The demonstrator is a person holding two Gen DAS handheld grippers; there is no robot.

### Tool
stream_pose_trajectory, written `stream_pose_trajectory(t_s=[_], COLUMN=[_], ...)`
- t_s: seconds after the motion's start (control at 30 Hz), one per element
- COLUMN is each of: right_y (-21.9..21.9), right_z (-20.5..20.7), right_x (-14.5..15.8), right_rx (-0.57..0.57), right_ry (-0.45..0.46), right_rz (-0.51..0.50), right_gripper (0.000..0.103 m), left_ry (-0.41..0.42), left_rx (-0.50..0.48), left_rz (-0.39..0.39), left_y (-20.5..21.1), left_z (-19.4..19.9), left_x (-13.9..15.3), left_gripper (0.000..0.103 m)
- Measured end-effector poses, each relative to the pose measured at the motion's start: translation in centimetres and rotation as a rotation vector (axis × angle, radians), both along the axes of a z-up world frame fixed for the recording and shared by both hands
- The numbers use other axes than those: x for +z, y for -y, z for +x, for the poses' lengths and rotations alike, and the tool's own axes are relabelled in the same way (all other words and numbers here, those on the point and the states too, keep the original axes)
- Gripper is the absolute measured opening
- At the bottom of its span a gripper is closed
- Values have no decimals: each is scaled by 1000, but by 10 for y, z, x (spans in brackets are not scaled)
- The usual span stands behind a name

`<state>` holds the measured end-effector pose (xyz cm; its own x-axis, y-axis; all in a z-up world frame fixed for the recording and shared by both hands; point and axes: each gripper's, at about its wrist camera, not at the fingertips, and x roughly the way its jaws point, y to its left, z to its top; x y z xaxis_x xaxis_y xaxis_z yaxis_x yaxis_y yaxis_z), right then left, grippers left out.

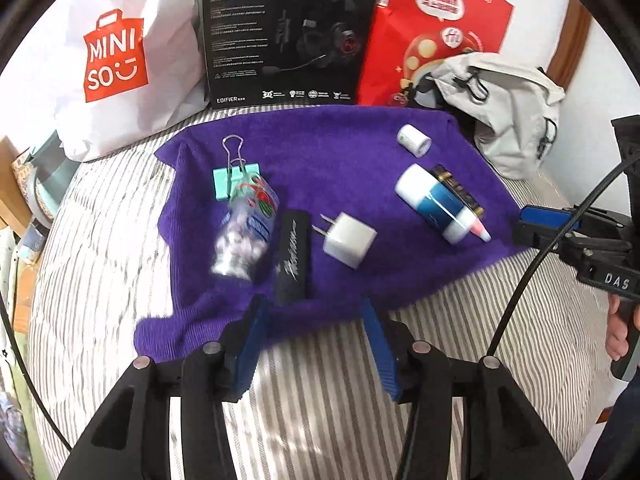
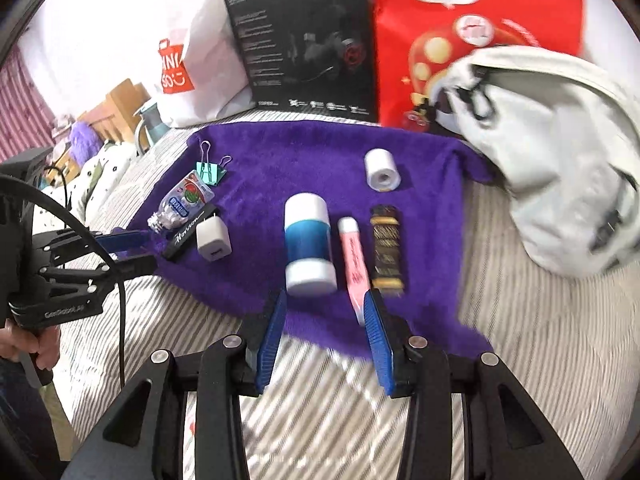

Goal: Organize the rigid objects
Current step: 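Set the cylinder and Horizon case on the towel and open both tools, then grasp the small white USB plug with the left tool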

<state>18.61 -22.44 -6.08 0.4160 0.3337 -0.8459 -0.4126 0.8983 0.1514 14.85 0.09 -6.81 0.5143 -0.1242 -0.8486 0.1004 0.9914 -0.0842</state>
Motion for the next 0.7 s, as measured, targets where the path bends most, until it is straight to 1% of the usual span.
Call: stream_pose_trajectory(t_s=[0.17,0.23,0.4,0.53,0.7], right_y=[26,38,60,77,85], right_z=[-29,-43,-75,-97,-112], right_x=[3,3,4,2,-2], right_rx=[-84,-128,-191,-230,-250], right_ry=[0,5,12,7,4], right_rz=[1,-5,5,32,29], right_gripper=[43,50,51,51,51], left_ry=[-10,-11,-25,-41,-58], left_rx=[-8,-13,-23,-58,-56], left_rz=[-22,-36,-97,-61,-49], left_y=[9,15,34,57,65], left_z=[-27,-36,-50,-52,-56], left_x=[-6,-9,-18,-27,-35], left_gripper=[47,47,47,47,46])
